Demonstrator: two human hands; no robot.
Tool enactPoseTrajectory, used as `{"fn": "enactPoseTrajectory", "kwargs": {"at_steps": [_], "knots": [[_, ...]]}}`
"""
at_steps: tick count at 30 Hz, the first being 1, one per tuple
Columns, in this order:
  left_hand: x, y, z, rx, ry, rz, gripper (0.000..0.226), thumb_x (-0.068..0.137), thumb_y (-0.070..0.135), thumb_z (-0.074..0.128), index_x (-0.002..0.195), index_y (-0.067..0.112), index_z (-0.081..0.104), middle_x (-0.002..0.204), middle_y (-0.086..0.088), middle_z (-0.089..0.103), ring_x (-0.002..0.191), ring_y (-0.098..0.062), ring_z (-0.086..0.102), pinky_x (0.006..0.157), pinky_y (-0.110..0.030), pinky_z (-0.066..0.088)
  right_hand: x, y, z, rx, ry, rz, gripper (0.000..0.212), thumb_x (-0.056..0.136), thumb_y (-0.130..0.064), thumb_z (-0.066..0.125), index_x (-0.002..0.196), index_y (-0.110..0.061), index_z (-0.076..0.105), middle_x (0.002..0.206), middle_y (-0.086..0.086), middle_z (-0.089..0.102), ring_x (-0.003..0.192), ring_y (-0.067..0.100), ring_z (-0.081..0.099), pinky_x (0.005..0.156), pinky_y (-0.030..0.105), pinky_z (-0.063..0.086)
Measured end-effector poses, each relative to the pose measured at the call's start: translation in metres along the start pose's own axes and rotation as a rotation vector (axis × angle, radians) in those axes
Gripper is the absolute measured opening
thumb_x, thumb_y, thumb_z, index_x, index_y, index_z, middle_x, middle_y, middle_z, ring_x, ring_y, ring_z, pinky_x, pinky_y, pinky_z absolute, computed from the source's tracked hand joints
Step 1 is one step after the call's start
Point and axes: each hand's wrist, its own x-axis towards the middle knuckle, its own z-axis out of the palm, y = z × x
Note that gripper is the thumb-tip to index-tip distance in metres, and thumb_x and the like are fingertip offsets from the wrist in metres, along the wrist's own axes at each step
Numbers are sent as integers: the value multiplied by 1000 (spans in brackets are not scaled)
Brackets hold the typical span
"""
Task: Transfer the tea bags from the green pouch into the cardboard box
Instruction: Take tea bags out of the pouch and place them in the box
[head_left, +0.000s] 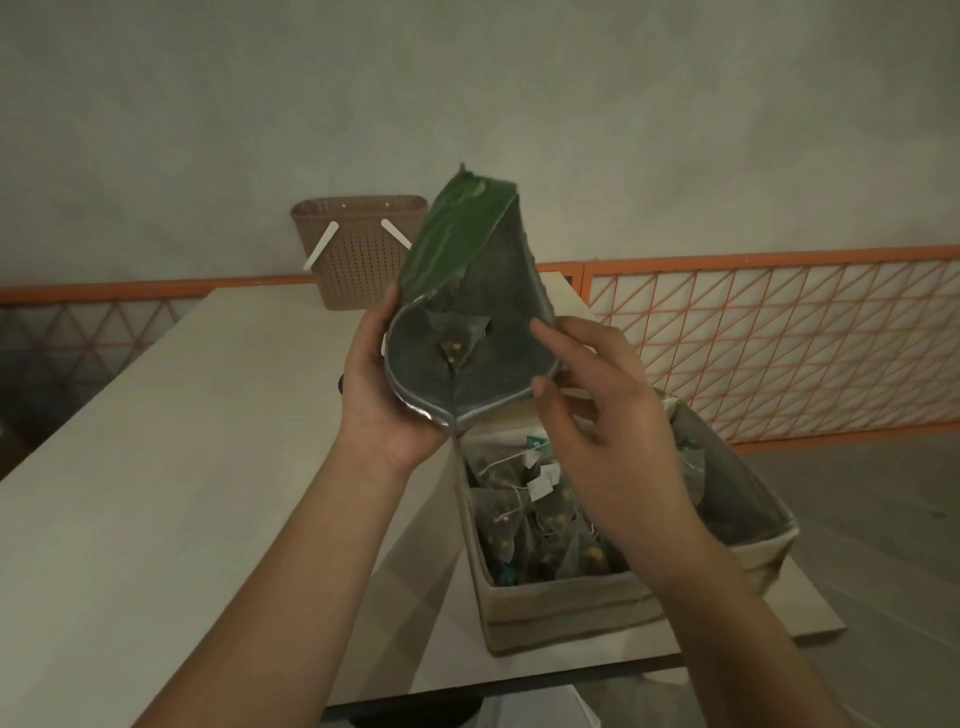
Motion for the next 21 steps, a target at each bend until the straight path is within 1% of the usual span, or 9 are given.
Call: {"fn": "enactPoseTrajectory", "kwargs": {"at_steps": [2,3,6,9,11,13,16,18,21], "knots": [[0,0,5,35,12,1,50,84,51,62,118,16,74,134,-16,62,119,-37,59,90,-45,58,0,-5,1,-5,74,-102,40,94,-4,56,134,-12,56,127,-7,49,115,7,55,96,17,48],[1,-1,7,43,23,-3,50,84,51,62,117,15,75,134,-17,62,118,-37,59,92,-45,57,3,-4,3,-18,98,-127,39,94,-3,57,133,-9,57,127,-4,51,115,8,55,95,19,50],[5,-8,6,11,63,-13,58,84,50,63,129,14,69,146,-15,55,128,-37,54,102,-45,52,12,4,12,-84,136,-107,40,91,1,58,130,-7,59,126,0,53,108,10,58,92,27,54],[5,-12,4,-40,59,11,70,80,48,65,142,16,57,152,-13,49,140,-33,46,111,-47,44,12,7,13,-123,164,-140,42,89,6,58,129,-8,60,126,1,55,108,12,59,90,32,54],[4,-10,3,-55,29,20,69,81,47,65,141,14,59,152,-12,50,139,-33,48,112,-47,42,9,6,12,-136,187,-203,41,89,7,57,128,-6,60,126,3,56,111,14,57,90,35,54],[7,-8,3,-54,8,3,63,84,47,62,137,13,62,150,-12,52,130,-35,52,110,-47,45,8,9,13,-157,202,-226,41,89,7,56,127,-6,61,126,4,56,113,15,56,91,36,53],[11,-9,0,-62,40,-24,65,91,48,55,147,15,53,152,-12,50,127,-35,54,108,-47,47,12,20,18,-186,158,-139,45,87,10,57,128,-7,60,126,1,54,107,14,58,90,36,53],[15,-12,-5,-72,75,-6,62,92,47,55,146,16,53,151,-11,50,128,-35,55,108,-47,47,12,25,20,-202,136,-82,46,87,9,57,129,-9,59,127,0,52,105,12,57,91,33,53],[17,-15,-6,-113,106,37,59,91,42,58,144,16,56,154,-8,48,138,-29,49,112,-48,41,10,25,23,-227,100,33,36,91,-10,62,127,-16,62,134,1,45,107,14,56,93,29,53]]}}
